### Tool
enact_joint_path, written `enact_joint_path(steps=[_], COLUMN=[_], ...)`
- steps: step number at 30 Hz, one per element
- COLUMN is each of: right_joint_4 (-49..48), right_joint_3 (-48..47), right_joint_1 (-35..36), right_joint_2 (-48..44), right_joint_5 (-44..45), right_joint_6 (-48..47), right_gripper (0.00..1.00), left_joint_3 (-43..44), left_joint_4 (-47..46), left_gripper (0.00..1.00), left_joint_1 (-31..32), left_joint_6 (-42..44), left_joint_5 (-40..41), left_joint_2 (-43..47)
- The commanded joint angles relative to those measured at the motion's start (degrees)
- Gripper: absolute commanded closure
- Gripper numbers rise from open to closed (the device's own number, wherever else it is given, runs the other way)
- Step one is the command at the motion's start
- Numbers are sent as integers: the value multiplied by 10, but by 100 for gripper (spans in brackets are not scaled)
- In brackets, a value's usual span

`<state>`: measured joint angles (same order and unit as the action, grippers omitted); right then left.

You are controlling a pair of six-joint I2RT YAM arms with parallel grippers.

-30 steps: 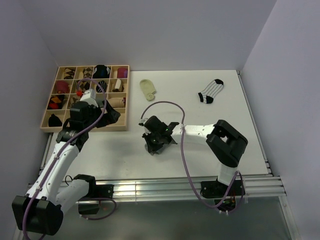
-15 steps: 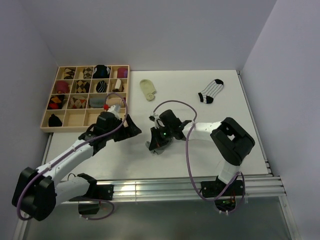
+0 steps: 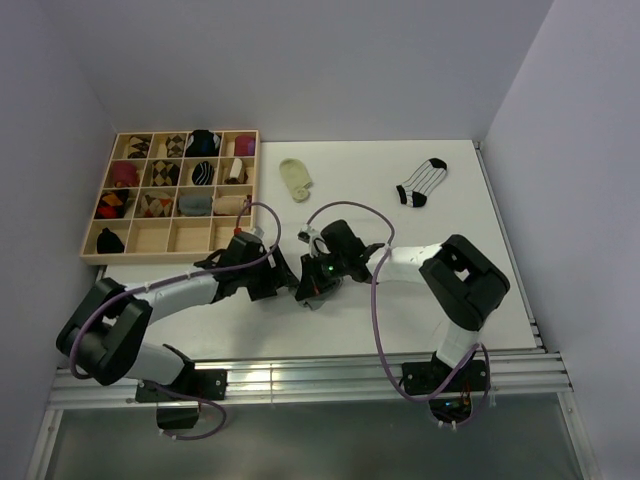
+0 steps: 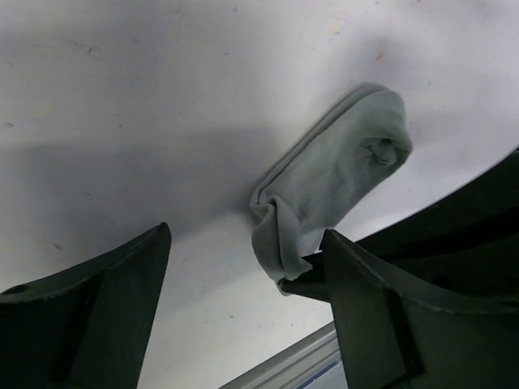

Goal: Roll the socks
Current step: Roll the sock at the center of the board.

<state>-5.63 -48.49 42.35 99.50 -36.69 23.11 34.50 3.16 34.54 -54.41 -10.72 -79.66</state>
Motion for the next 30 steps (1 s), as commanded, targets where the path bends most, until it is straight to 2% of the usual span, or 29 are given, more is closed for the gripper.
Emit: enact_joint_path(steps=[1,6,13,20,30], right_joint_4=[-35,-40,-42,-53,-92], right_joint_3=[9,14,23,34,52], right_joint_1=[-4,-5,-12,-22,-62], right_joint_2=[2,-1,-12,-12,9], right_joint_5=[-9,-7,-17,-38,-80], right_joint_6=[-3,-3,3,11,61], right_gripper=[100,100,100,100,100], left_joint_3=[27,44,68,83,91], left_joint_4=[-26,0,41,49,62], left_gripper=[21,32,41,60,64], left_joint_1=[5,11,10,11,11], left_joint_6=[-20,-11,5,15,26], left_joint_5=[-10,16,40,38,26], left_joint_2=[-17,-36,-73,-85,-99])
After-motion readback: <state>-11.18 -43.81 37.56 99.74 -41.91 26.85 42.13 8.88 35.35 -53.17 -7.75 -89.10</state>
